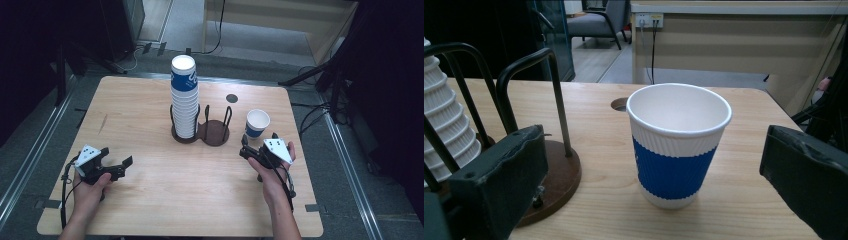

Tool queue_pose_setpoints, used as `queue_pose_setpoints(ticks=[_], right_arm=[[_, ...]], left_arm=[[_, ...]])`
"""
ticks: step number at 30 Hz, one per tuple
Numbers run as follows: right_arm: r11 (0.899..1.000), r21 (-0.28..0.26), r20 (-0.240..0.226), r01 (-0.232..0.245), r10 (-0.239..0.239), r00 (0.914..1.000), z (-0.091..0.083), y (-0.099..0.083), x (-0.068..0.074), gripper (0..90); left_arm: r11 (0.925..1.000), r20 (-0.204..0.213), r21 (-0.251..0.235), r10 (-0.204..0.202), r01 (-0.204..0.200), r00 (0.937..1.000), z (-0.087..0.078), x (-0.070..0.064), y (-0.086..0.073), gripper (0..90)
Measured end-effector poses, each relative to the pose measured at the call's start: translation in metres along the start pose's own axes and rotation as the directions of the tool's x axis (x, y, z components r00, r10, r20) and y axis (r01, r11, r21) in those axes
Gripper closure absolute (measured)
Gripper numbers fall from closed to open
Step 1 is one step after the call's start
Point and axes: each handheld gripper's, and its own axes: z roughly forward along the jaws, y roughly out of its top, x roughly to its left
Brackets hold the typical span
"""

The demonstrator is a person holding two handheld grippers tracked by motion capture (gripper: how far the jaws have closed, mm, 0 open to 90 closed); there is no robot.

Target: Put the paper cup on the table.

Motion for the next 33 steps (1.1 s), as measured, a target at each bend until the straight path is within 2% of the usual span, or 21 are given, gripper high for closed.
queue_pose_setpoints(ticks=[3,6,13,23,28,33], right_arm=[[1.0,-0.002,0.002,-0.007,0.007,1.0,-0.006,-0.003,-0.002,0.0],[0.999,-0.005,-0.001,-0.037,0.037,0.9993,-0.012,-0.006,-0.005,0.0],[1.0,-0.013,0.009,-0.023,0.023,0.9997,-0.026,-0.011,-0.013,0.0],[1.0,0.002,0.042,-0.031,0.031,0.9986,-0.04,-0.025,-0.03,0.0],[0.998,0.01,0.047,-0.066,0.065,0.9968,-0.047,-0.032,-0.039,0.0],[0.998,0.01,0.057,-0.067,0.066,0.9962,-0.055,-0.035,-0.046,0.0]], left_arm=[[1.0,0.001,0.002,-0.001,0.001,1.0,0.0,0.0,0.0,0.0],[1.0,0.001,0.003,0.0,0.0,1.0,0.0,0.0,0.0,0.0],[1.0,-0.002,0.003,0.0,0.0,1.0,0.0,0.0,0.0,0.0],[1.0,0.003,0.007,-0.002,0.002,1.0,0.0,0.0,0.0,0.0],[1.0,0.001,0.007,-0.001,0.001,1.0,0.0,0.0,0.0,0.0],[1.0,0.002,0.009,0.0,0.0,1.0,0.0,0.0,0.0,0.0]])
